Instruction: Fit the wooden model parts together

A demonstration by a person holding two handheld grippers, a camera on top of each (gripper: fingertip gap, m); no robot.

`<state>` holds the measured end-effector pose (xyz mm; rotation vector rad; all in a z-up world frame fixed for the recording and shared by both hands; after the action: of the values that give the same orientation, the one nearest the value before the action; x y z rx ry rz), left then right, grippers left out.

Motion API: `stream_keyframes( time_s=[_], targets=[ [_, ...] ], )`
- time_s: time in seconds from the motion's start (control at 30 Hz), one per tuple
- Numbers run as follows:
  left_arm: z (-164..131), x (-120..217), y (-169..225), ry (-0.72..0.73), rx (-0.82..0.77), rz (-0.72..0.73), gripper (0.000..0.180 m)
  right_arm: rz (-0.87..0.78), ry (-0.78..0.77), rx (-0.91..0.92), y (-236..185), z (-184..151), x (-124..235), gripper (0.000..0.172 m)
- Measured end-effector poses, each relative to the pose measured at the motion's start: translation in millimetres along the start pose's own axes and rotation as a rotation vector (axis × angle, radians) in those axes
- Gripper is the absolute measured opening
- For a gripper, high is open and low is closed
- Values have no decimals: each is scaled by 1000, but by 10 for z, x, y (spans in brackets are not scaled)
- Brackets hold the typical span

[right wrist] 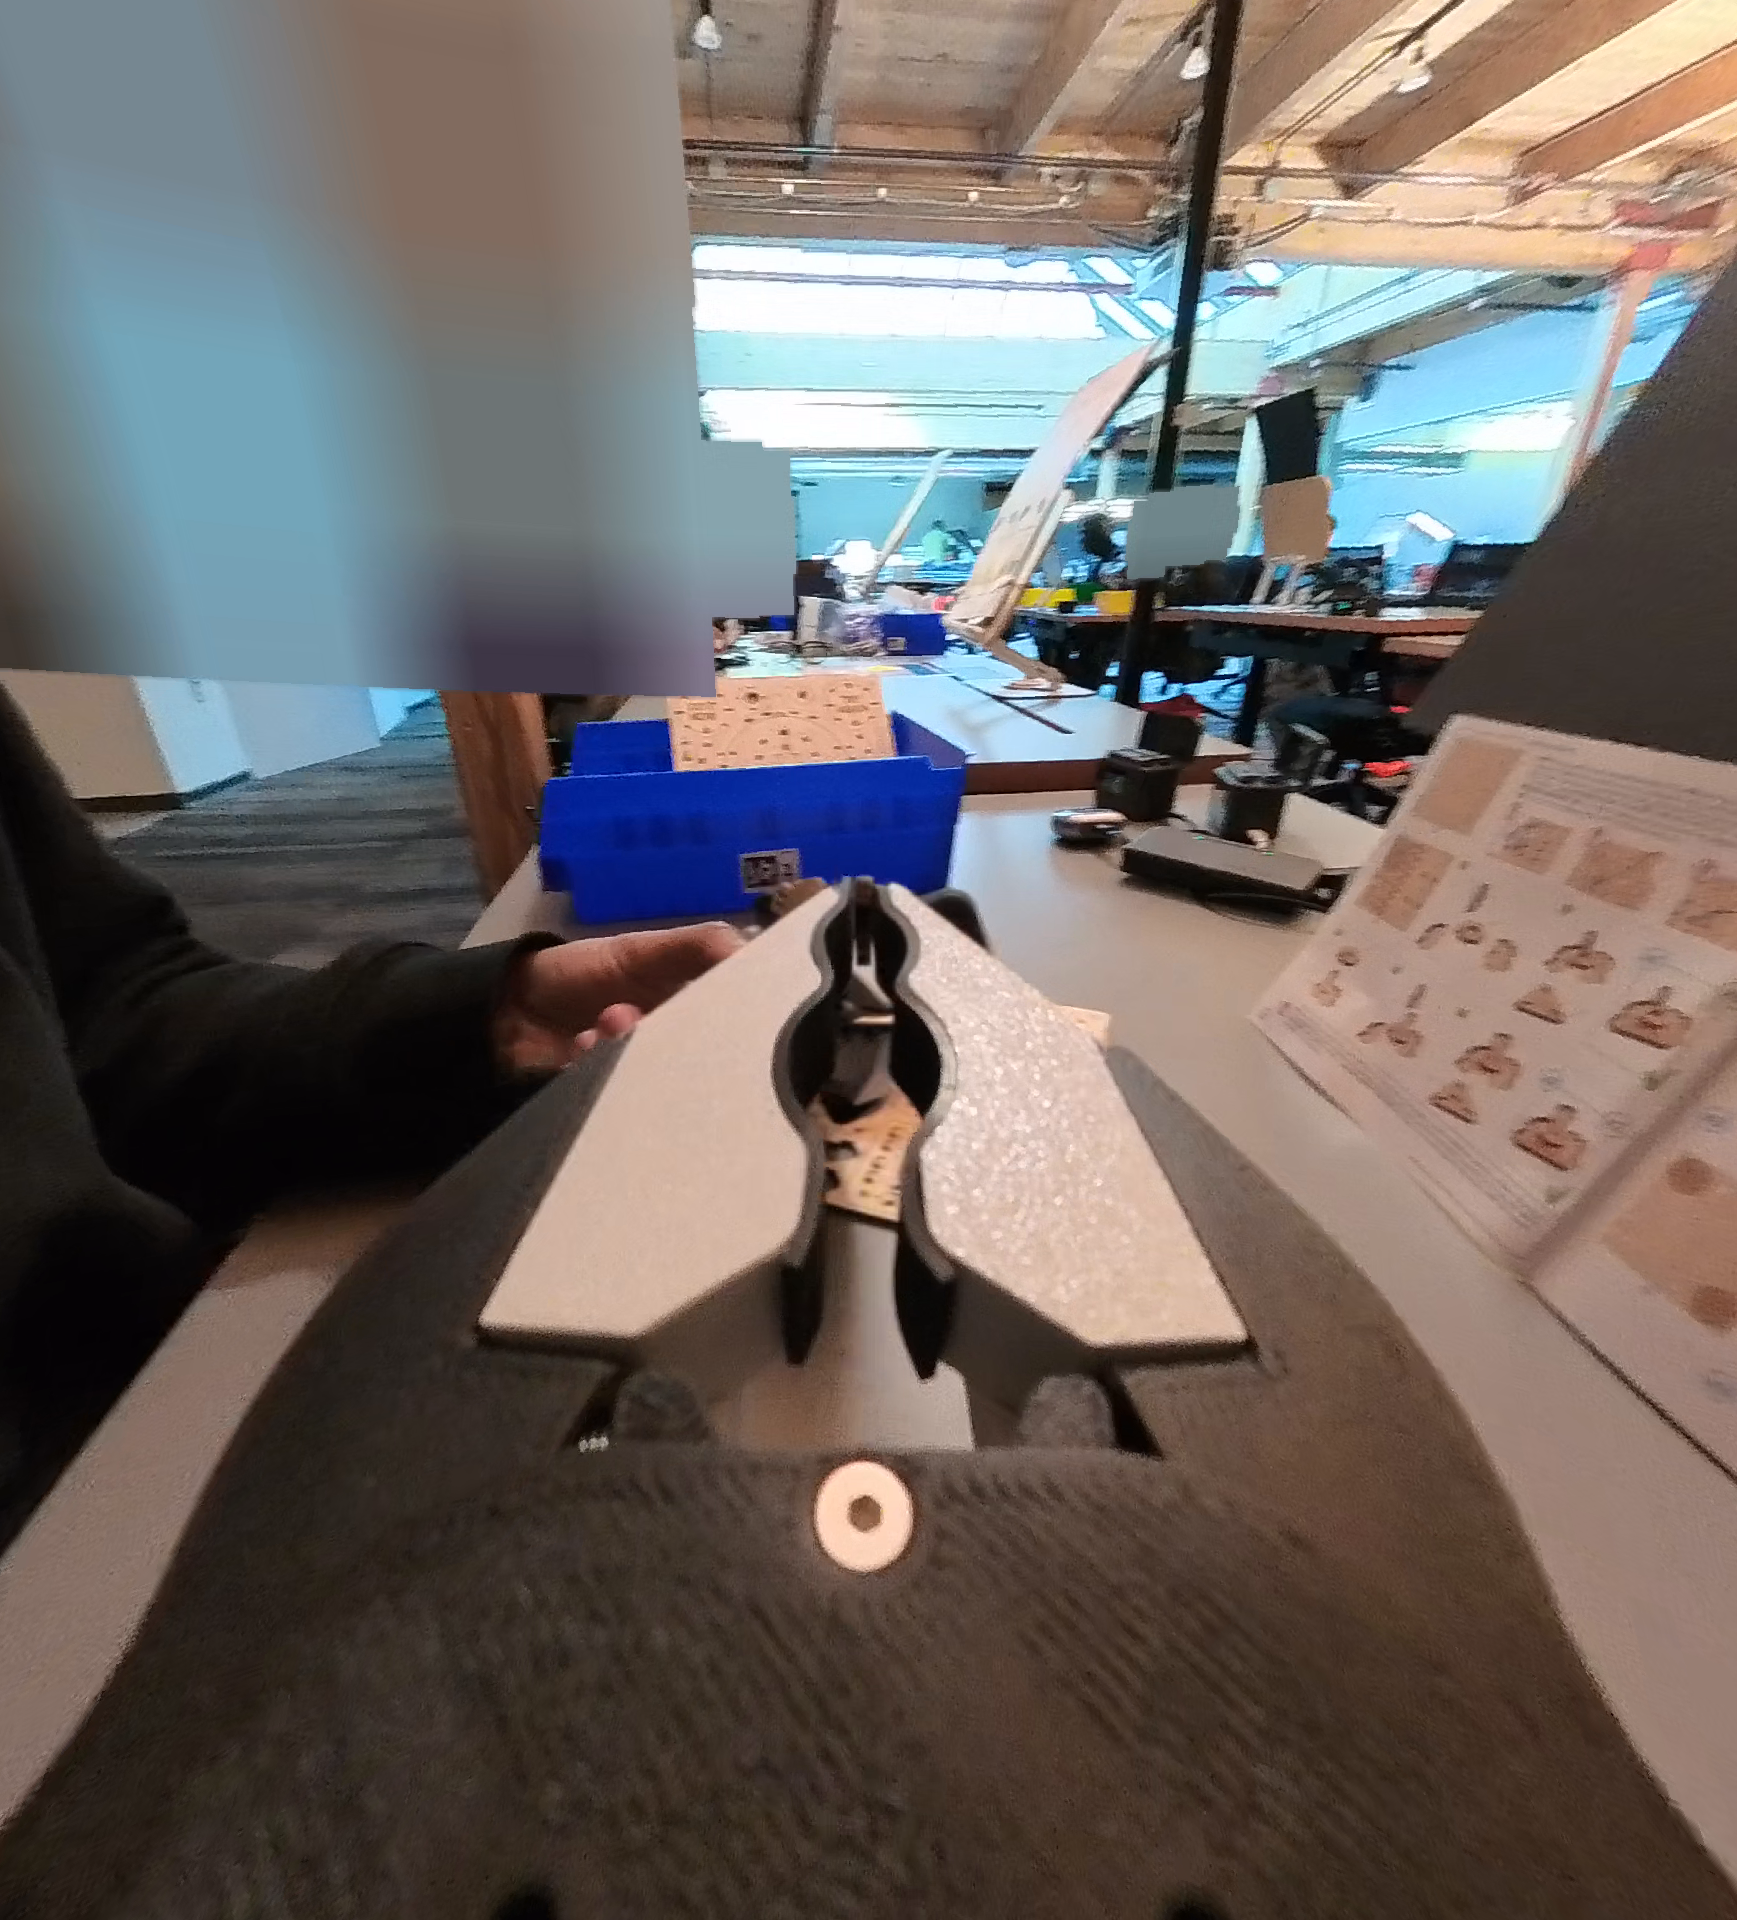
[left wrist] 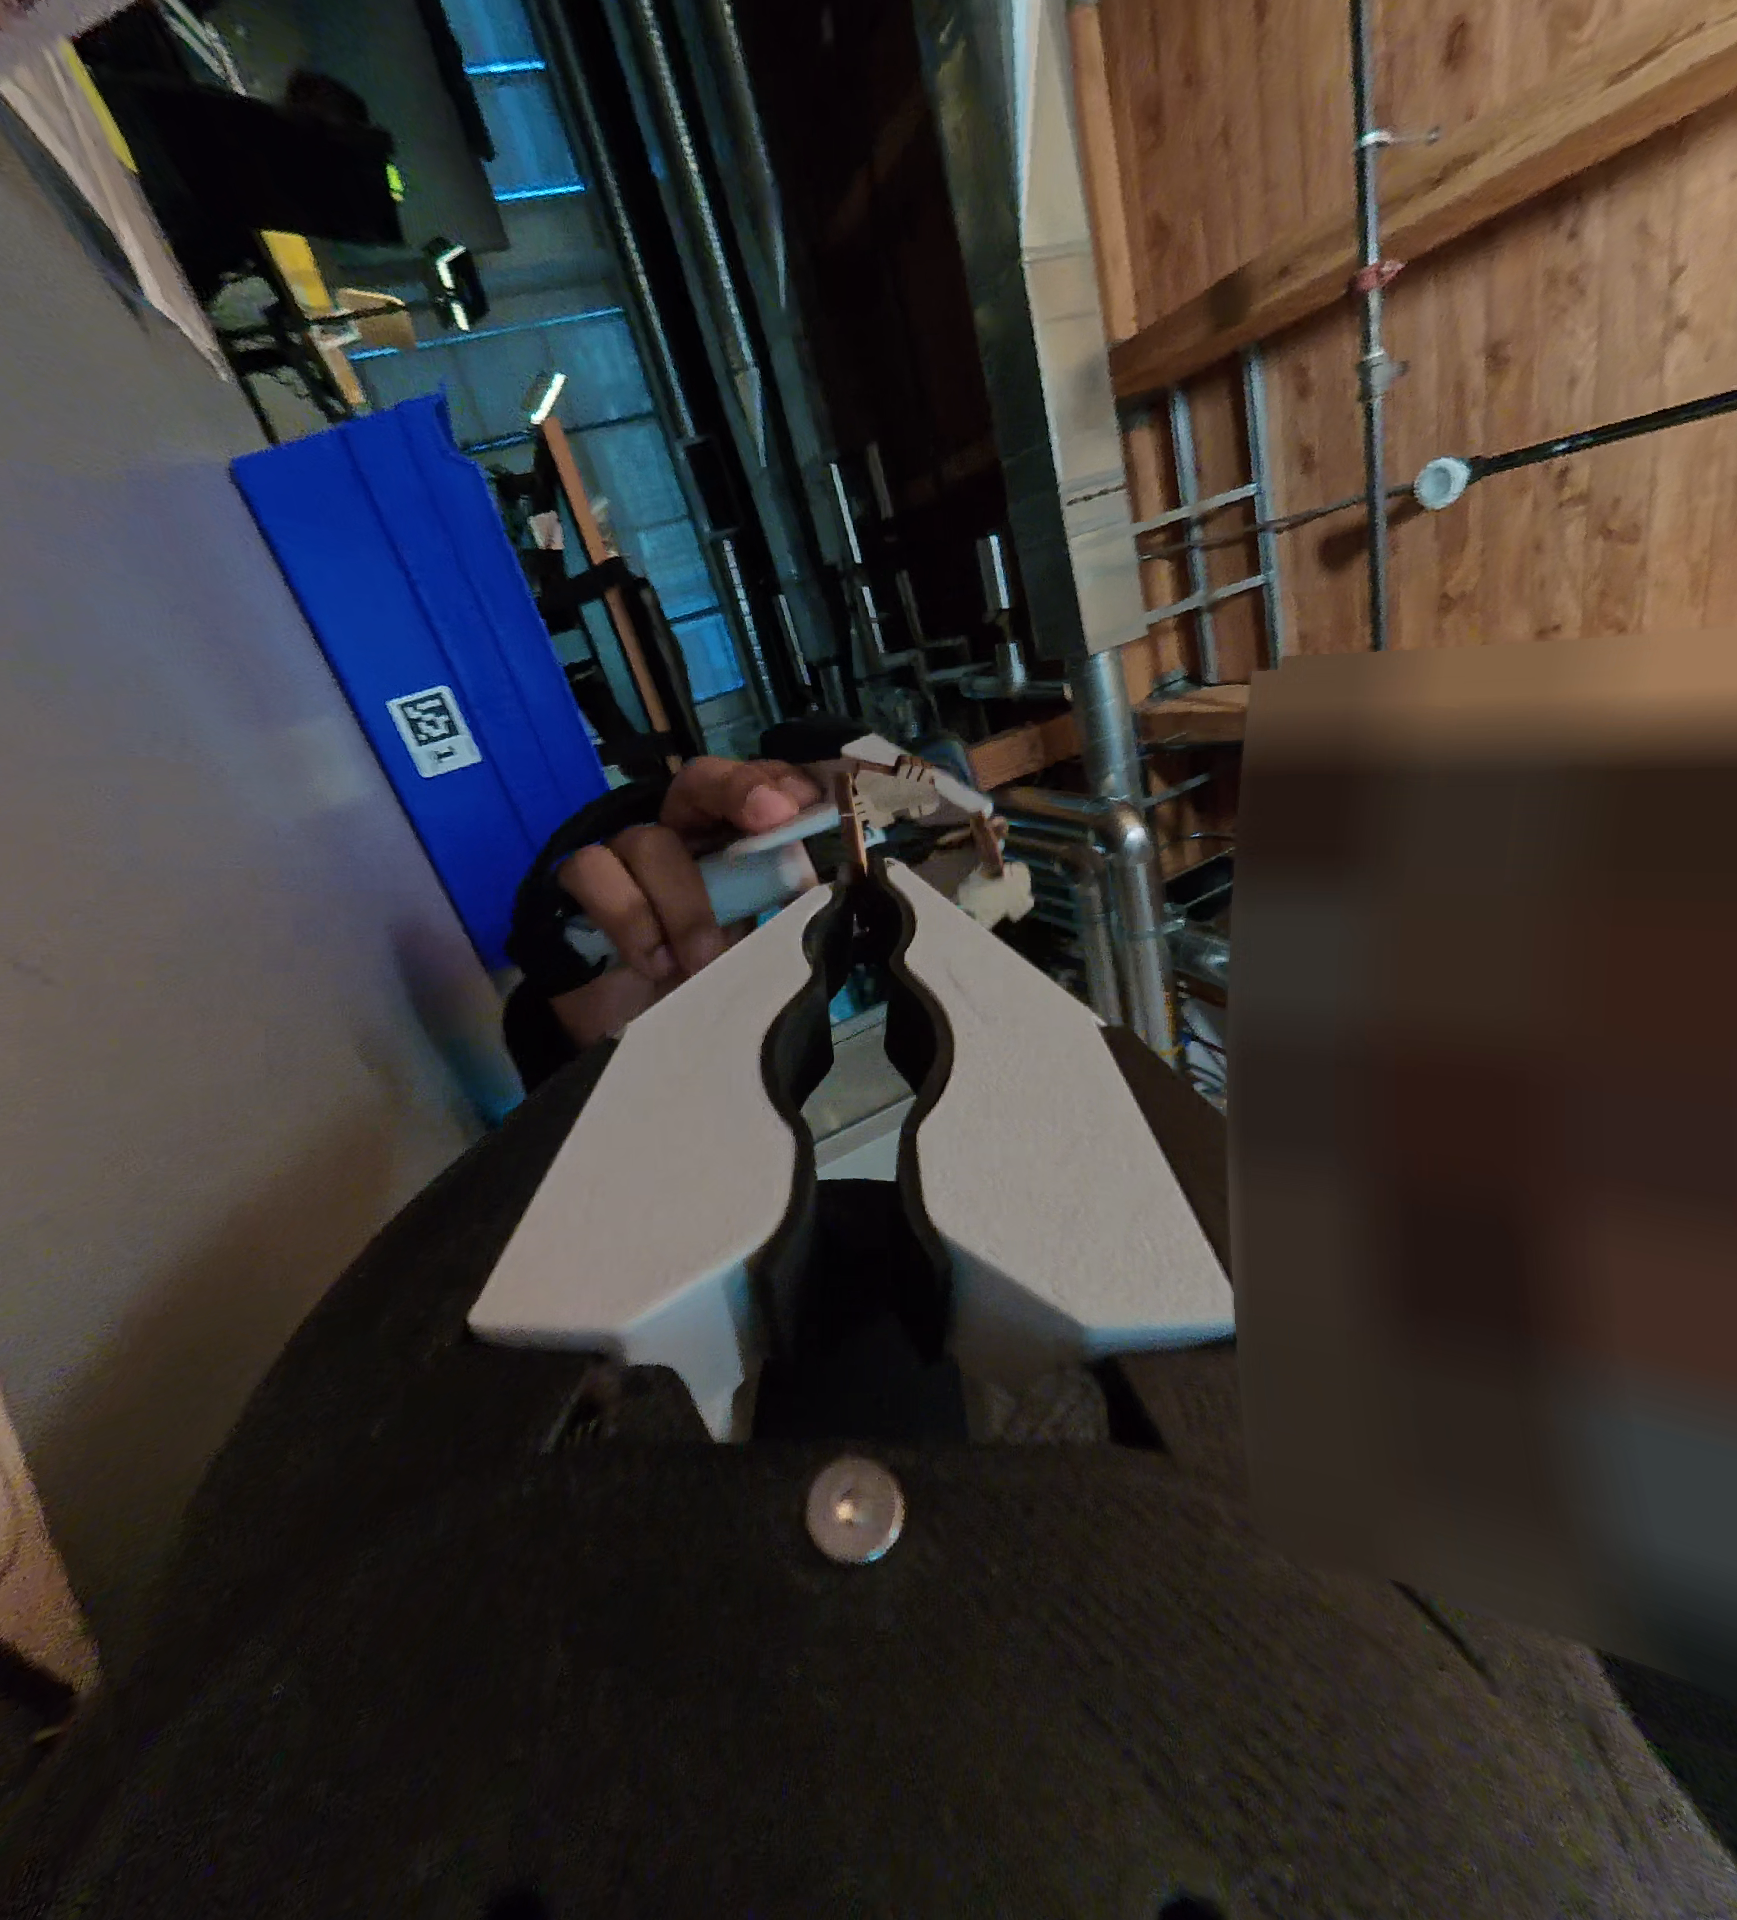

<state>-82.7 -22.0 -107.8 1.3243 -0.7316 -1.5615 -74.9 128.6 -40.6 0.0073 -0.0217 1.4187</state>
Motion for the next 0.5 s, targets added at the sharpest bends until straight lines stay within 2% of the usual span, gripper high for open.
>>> stream_keyframes(
  time_s=[0.13,0.23,0.3,0.4,0.5],
  targets=[
    [-12,-23,-19,-14,0,24,2,-73,24,1,86,26,82,0],
    [-50,-58,-48,-61,26,37,2,-105,-23,24,102,-34,90,0],
    [-150,-142,-128,-173,16,151,2,-131,-45,27,103,-63,135,0],
    [-317,-246,-308,-324,-62,419,2,-184,-61,21,71,-117,255,0],
    [-432,-298,-456,-421,-129,638,2,-260,-112,13,-20,-240,389,0]
  ],
)
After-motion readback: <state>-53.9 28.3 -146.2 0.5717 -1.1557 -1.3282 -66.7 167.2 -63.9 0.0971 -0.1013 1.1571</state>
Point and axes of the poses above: each gripper's, where its closed fingertips meet, x back along the fingers, z out of its top, y = z × x across the jaws, the point moved 7 cm from there along x, back along the fingers, and after that the axes turned 9 degrees about -y, right-handed, at the moved point
